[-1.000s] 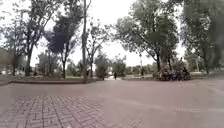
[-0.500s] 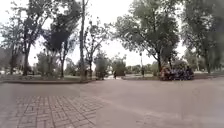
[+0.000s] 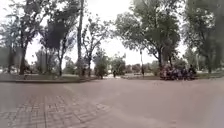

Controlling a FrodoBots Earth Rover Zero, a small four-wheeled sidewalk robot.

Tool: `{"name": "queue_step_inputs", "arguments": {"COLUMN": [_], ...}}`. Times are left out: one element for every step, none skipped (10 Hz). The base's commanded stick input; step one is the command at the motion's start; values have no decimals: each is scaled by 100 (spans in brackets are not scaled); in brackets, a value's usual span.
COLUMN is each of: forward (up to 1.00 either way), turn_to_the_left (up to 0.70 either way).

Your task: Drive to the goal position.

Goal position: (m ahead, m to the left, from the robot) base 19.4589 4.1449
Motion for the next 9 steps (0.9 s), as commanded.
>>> {"name": "queue_step_inputs", "arguments": {"forward": [100, 100, 100, 100, 100, 100, 100, 100, 100], "turn_to_the_left": [1, 1, 1, 1, 1, 1, 1, 1, 1]}}
